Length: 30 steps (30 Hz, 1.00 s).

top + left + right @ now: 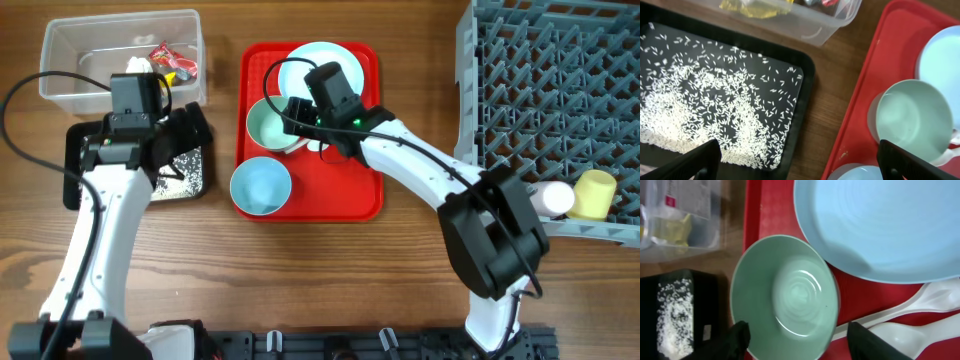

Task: Sort waste into correct bins and load items into the dishwasher rack
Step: 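Grasp the green bowl rim with the right gripper and lift, then carry the green bowl right into the dish rack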

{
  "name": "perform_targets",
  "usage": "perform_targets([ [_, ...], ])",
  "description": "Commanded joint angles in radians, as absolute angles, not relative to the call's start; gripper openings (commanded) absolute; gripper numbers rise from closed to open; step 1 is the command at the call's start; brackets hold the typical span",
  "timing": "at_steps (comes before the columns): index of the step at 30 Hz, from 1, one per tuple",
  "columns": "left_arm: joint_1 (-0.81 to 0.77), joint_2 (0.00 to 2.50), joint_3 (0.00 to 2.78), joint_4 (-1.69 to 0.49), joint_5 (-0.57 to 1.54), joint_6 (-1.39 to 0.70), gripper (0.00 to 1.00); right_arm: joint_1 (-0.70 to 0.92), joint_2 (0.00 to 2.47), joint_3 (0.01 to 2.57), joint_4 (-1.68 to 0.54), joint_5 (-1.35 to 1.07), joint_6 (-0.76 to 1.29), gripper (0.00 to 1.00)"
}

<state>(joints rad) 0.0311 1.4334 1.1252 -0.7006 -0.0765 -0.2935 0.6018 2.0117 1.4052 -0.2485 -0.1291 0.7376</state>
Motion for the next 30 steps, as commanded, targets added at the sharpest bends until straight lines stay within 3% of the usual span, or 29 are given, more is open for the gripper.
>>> perform_targets([
  [1,0.037,1.468,1.126,-0.702,-0.06,-0.295,1.0,0.596,2.058,1.427,-0.257,-0.104,0.759,0.58],
  [12,0.037,1.48,1.126,-0.701,-0.057,-0.295,1.0,0.596,2.13,1.427,-0.252,-0.104,0.759,0.38],
  [16,0.037,1.48,1.126,-0.7,-0.057,-0.295,1.0,0.59,2.122,1.427,-0.25,-0.106,0.731,0.07],
  [24,0.037,1.48,1.126,-0.7,-0.056,-0.296,1.0,0.537,1.979,1.427,-0.333,-0.056,0.54,0.04],
  [30,0.037,1.48,1.126,-0.701,-0.056,-0.296,1.0,0.443,1.76,1.427,-0.519,0.246,0.435,0.04],
])
